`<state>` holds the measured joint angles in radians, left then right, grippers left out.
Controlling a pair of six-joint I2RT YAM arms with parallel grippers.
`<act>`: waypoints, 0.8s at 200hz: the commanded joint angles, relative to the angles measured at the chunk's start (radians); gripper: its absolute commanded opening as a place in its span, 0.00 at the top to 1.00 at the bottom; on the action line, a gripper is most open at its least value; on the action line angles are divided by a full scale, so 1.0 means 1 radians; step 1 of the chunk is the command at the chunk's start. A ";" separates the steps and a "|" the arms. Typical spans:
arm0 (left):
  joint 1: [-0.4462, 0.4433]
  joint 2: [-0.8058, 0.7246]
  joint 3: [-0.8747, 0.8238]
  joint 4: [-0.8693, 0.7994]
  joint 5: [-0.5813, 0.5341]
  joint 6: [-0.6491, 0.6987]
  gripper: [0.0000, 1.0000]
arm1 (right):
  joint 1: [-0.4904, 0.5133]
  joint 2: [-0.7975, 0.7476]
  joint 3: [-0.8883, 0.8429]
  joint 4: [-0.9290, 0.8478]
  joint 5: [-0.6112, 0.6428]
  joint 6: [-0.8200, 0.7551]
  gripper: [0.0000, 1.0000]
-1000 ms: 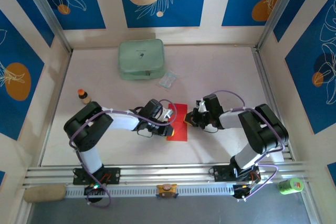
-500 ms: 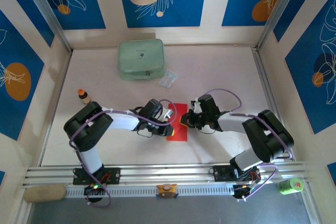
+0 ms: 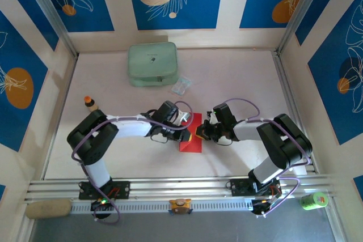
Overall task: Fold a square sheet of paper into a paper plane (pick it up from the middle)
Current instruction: Fold the triangle a second time at the center of the table.
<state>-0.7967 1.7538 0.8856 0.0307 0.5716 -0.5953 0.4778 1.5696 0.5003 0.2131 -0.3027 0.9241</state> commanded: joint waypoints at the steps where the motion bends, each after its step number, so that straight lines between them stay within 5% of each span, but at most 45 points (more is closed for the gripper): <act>1: -0.005 0.062 0.048 -0.003 0.046 0.002 0.96 | -0.006 0.030 -0.002 -0.049 0.025 0.002 1.00; 73: -0.009 0.159 0.026 -0.024 -0.004 0.026 0.97 | -0.006 0.037 0.001 -0.065 0.028 0.000 1.00; 160: -0.013 0.049 0.075 -0.091 0.021 0.060 0.95 | -0.008 0.030 0.006 -0.080 0.034 -0.002 1.00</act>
<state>-0.8028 1.8271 0.9417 -0.0284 0.5690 -0.5591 0.4767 1.5753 0.5041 0.2131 -0.3061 0.9241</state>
